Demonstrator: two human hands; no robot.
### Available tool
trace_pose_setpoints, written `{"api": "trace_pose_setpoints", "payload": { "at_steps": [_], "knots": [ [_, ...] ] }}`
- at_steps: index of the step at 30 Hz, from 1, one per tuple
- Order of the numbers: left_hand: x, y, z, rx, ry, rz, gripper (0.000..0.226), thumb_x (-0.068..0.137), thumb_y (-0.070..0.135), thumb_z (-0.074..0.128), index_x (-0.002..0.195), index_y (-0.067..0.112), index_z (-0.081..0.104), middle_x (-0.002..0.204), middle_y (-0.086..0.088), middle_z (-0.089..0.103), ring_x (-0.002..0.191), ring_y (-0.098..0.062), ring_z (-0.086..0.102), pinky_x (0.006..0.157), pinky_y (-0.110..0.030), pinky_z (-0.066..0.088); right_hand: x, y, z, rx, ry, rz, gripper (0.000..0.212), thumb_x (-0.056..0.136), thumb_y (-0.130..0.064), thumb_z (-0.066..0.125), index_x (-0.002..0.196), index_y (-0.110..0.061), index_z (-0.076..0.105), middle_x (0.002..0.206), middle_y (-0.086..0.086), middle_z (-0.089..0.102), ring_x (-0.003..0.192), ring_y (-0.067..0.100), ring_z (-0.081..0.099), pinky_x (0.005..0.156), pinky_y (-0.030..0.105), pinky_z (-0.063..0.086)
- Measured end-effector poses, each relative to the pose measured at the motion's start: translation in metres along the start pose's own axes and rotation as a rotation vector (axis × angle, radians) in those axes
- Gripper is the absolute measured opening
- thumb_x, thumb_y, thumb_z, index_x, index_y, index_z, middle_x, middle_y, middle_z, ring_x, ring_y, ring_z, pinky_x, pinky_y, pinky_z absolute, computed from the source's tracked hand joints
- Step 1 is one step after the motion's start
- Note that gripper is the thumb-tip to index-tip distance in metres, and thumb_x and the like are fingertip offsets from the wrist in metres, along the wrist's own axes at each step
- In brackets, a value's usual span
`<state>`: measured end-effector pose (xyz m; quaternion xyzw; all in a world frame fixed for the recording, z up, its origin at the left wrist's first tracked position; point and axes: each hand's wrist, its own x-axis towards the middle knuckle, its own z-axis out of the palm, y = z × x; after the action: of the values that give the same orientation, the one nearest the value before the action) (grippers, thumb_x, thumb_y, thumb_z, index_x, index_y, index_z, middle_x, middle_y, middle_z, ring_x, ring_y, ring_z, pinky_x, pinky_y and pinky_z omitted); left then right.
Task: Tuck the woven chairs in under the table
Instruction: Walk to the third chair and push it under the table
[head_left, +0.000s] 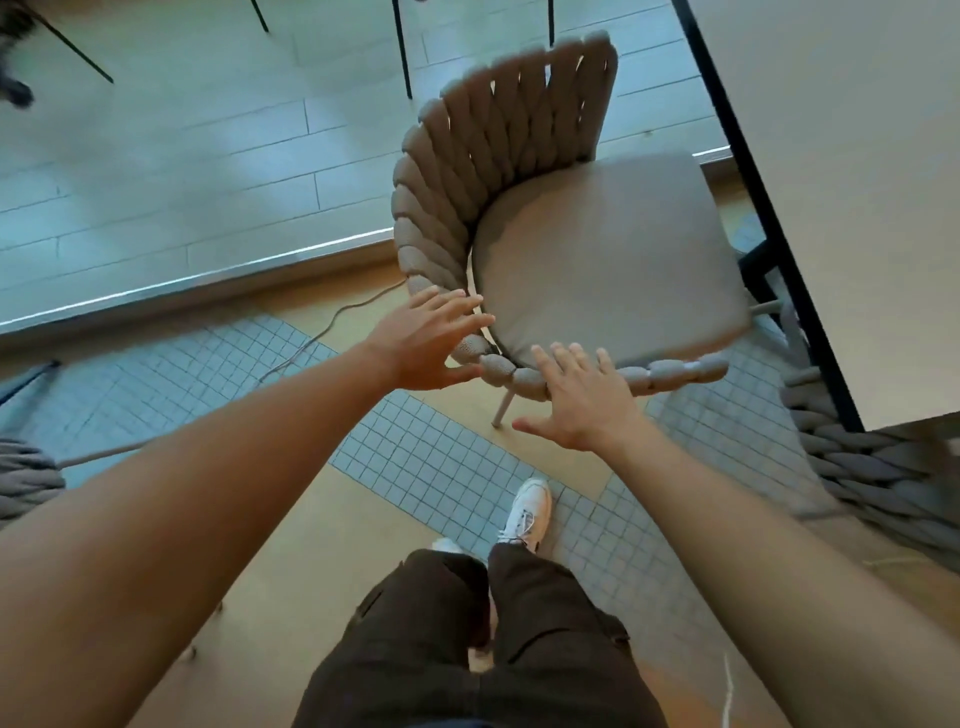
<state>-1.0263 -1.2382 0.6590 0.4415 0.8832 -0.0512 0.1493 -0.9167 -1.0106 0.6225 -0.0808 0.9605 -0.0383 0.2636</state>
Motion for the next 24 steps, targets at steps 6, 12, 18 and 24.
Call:
{"api": "trace_pose_setpoints", "payload": {
  "at_steps": [6,12,18,24],
  "knots": [
    [0.035,-0.019,0.026,0.082,-0.108,0.217,0.087,0.088,0.079,0.043,0.157,0.029,0.028,0.165,-0.007,0.029,0.151,-0.029,0.027,0.122,-0.049,0.026,0.019,-0.018,0.015,0.073,-0.017,0.057,0.105,0.085,-0.084,0.042,0.162,-0.021,0.009,0.167,0.011,0.021,0.153,0.030,0.020,0.123,0.054,0.017],
    [0.059,-0.056,0.045,0.122,-0.149,0.357,0.089,0.086,0.081,0.046,0.157,0.032,0.024,0.165,-0.006,0.027,0.151,-0.031,0.027,0.120,-0.050,0.030,0.041,-0.049,0.024,0.107,0.041,0.215,0.100,0.085,-0.083,0.042,0.159,-0.019,0.022,0.159,0.008,0.039,0.146,0.027,0.035,0.119,0.052,0.026],
    [0.068,-0.084,0.061,0.153,-0.104,0.464,0.084,0.086,0.078,0.050,0.153,0.030,0.036,0.155,-0.001,0.045,0.143,-0.024,0.042,0.117,-0.044,0.035,0.076,-0.084,0.020,0.176,0.171,0.383,0.073,0.085,-0.078,0.050,0.129,-0.020,0.050,0.114,0.004,0.070,0.104,0.026,0.066,0.081,0.041,0.048],
    [0.085,-0.083,0.059,0.125,-0.126,0.585,0.055,0.091,0.058,0.055,0.136,0.027,0.058,0.134,0.003,0.065,0.123,-0.021,0.061,0.103,-0.041,0.050,0.098,-0.096,0.020,0.149,0.210,0.449,0.062,0.084,-0.078,0.050,0.112,-0.024,0.063,0.095,0.001,0.074,0.082,0.028,0.071,0.063,0.036,0.036]
  ]
}}
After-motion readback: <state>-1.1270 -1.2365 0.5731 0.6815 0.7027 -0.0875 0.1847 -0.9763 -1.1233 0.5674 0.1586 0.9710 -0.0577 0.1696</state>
